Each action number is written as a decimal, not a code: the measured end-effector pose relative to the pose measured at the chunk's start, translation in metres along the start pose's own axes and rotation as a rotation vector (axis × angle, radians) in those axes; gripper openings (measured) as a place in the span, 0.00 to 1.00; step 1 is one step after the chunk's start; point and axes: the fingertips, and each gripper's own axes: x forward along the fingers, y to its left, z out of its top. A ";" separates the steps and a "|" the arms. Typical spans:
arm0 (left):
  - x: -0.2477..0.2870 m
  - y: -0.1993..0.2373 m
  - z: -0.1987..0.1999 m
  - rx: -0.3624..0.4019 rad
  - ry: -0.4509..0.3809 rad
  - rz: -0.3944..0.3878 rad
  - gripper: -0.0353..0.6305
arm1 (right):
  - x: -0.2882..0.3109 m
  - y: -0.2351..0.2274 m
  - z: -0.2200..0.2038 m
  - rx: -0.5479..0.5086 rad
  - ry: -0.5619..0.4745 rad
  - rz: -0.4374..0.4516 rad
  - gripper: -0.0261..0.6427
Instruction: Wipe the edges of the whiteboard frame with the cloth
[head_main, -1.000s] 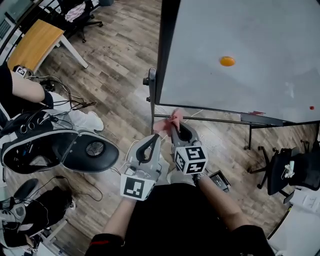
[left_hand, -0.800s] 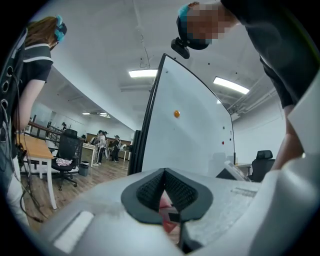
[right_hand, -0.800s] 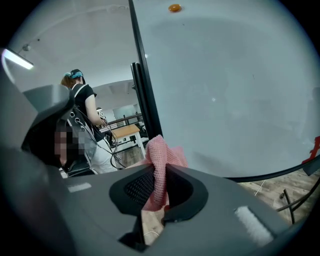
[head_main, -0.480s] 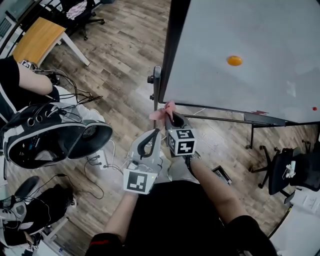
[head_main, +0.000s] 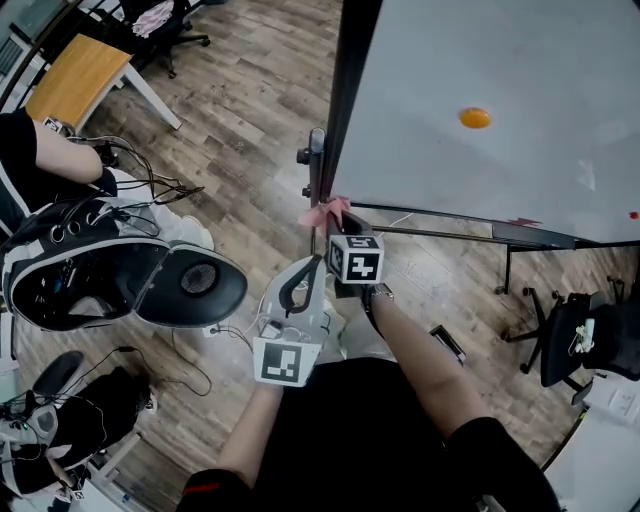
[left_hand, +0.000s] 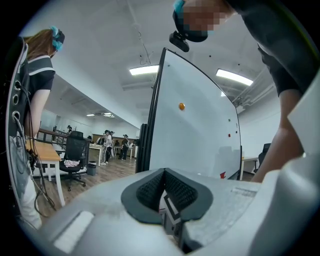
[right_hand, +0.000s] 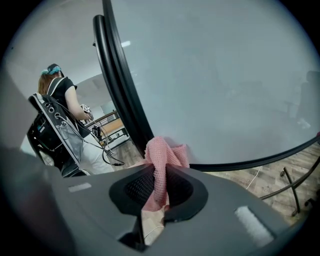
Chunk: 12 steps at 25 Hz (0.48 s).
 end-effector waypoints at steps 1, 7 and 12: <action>0.007 0.000 -0.002 0.006 -0.001 0.003 0.05 | 0.005 -0.005 0.001 0.012 0.008 -0.003 0.11; 0.013 -0.003 -0.004 0.031 0.014 0.002 0.05 | 0.020 -0.007 -0.003 0.020 0.037 -0.008 0.11; 0.011 -0.010 0.007 0.100 -0.049 -0.001 0.05 | 0.025 -0.009 -0.003 0.008 0.046 0.000 0.11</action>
